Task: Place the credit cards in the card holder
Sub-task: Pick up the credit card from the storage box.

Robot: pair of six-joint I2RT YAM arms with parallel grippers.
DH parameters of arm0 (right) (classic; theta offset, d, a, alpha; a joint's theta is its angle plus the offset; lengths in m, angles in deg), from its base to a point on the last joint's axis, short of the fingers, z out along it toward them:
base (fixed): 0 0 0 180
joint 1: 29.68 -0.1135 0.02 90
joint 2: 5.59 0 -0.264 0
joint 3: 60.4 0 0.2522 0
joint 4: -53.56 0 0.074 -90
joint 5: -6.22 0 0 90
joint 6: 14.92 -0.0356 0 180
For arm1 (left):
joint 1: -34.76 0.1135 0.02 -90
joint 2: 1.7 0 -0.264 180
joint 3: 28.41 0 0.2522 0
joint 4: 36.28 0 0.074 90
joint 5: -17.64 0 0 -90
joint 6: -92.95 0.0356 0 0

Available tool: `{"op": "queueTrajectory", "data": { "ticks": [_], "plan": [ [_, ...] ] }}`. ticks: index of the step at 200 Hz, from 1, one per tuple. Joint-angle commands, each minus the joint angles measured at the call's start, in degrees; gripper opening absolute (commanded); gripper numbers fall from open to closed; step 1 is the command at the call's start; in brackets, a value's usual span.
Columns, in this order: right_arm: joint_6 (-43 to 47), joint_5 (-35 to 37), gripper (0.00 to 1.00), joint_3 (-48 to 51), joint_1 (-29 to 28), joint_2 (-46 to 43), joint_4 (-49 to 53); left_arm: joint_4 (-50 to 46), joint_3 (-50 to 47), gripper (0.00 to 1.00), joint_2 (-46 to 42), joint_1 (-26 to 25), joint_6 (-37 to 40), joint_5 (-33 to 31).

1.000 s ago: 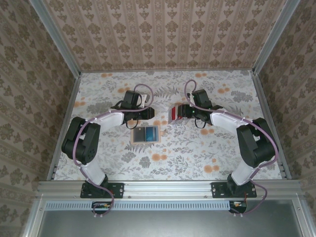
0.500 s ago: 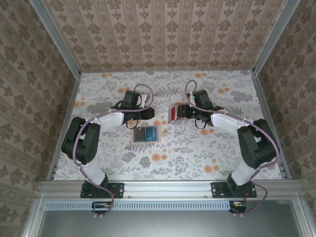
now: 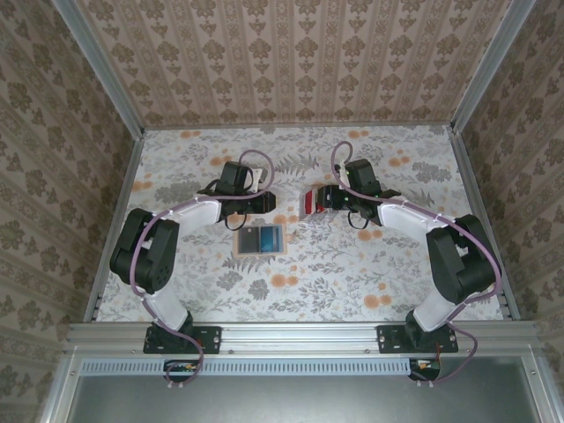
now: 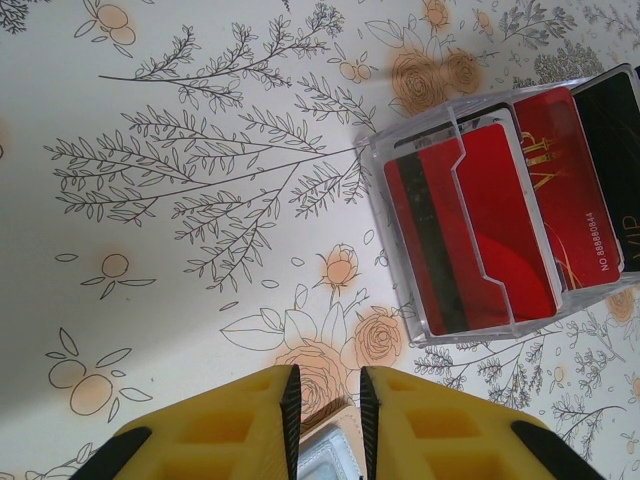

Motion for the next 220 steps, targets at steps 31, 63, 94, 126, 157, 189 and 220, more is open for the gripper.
{"op": "queueTrajectory", "data": {
  "ticks": [31,63,94,126,157,189,220],
  "plan": [
    [0.4,-1.3,0.38,0.5,-0.3,-1.7,-1.1,0.4,-0.1,0.25,1.0,0.4,1.3,1.5],
    [0.4,-0.1,0.34,0.3,-0.3,-1.5,-0.2,0.3,-0.1,0.25,1.0,0.4,1.3,1.5],
    [0.4,0.0,0.26,0.7,-0.2,-2.0,-0.5,0.2,-0.1,0.25,0.9,0.4,1.4,1.5],
    [0.2,0.4,0.19,1.4,-0.2,-3.1,-1.1,0.0,-0.1,0.25,0.9,0.4,1.5,1.5],
    [0.2,1.7,0.16,2.3,-0.1,-4.4,-1.7,-0.1,0.0,0.25,0.9,0.4,1.6,1.3],
    [0.1,3.2,0.12,3.3,-0.2,-6.1,-2.3,-0.2,0.0,0.25,0.8,0.4,1.6,1.4],
    [-0.1,4.0,0.09,4.3,0.0,-7.5,-2.8,-0.3,0.1,0.25,0.9,0.4,1.5,1.6]
  ]
}}
